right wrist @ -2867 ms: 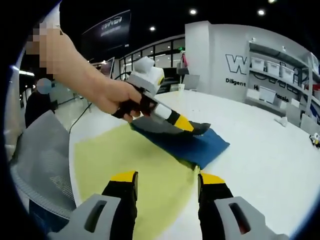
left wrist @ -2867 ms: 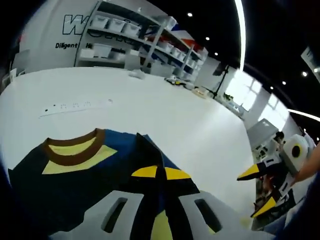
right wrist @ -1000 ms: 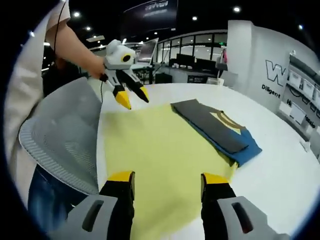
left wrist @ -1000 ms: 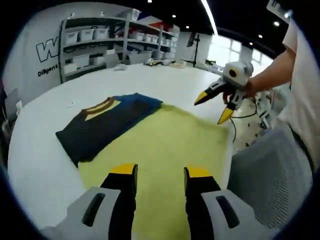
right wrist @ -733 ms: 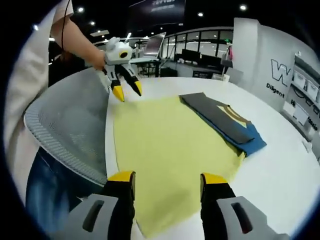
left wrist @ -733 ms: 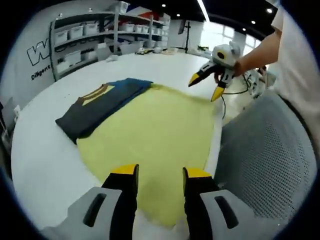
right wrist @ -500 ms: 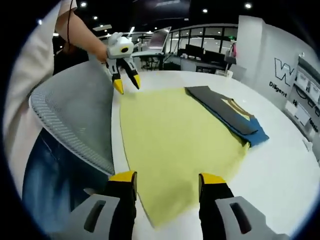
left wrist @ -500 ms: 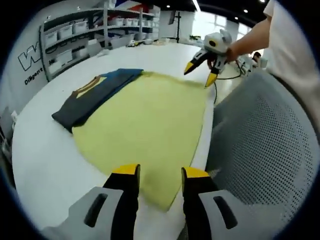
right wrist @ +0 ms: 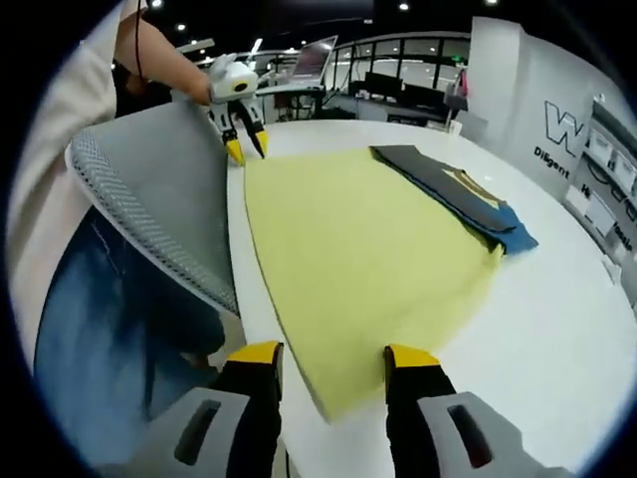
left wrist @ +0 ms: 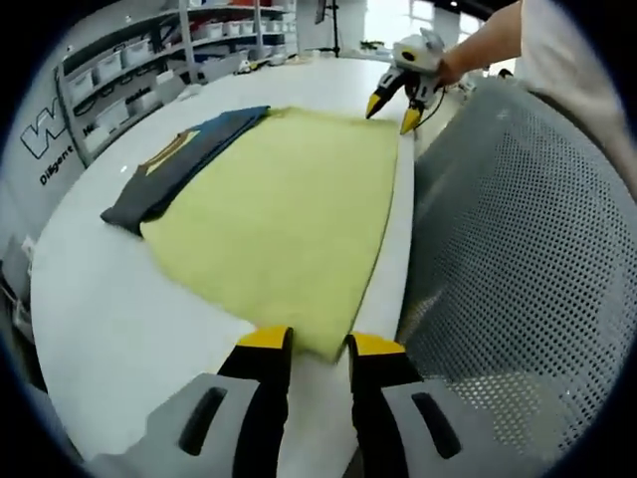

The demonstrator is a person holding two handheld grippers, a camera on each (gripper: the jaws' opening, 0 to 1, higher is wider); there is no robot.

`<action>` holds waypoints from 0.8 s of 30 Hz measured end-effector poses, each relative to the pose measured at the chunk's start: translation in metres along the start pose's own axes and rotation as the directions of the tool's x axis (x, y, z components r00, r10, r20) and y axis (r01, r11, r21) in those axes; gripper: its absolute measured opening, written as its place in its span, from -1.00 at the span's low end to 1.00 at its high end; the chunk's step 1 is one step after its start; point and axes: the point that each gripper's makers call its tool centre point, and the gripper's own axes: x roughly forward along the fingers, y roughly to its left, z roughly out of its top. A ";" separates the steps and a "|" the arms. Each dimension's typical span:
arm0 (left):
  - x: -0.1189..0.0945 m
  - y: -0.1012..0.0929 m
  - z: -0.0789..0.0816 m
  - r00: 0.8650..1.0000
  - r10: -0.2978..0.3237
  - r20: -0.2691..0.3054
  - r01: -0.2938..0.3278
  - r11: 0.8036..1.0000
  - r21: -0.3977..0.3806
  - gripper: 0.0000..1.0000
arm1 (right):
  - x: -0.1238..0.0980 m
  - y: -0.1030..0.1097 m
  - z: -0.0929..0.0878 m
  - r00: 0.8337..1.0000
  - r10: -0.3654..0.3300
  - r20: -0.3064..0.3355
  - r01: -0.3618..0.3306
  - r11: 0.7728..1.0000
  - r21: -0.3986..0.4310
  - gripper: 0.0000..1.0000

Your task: Fold the garment on the visible template until the final outline fits inside the template.

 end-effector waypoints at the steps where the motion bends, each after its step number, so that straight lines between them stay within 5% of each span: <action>1: 0.001 0.000 0.000 1.000 -0.002 0.000 0.002 1.000 0.002 -0.60 | 0.000 0.000 0.000 1.000 -0.001 -0.001 0.001 1.000 -0.001 -0.30; 24: 0.002 -0.006 0.004 0.998 -0.060 0.022 0.059 0.997 0.042 -0.99 | -0.009 -0.001 -0.010 1.000 0.005 -0.007 -0.005 1.000 0.013 -1.00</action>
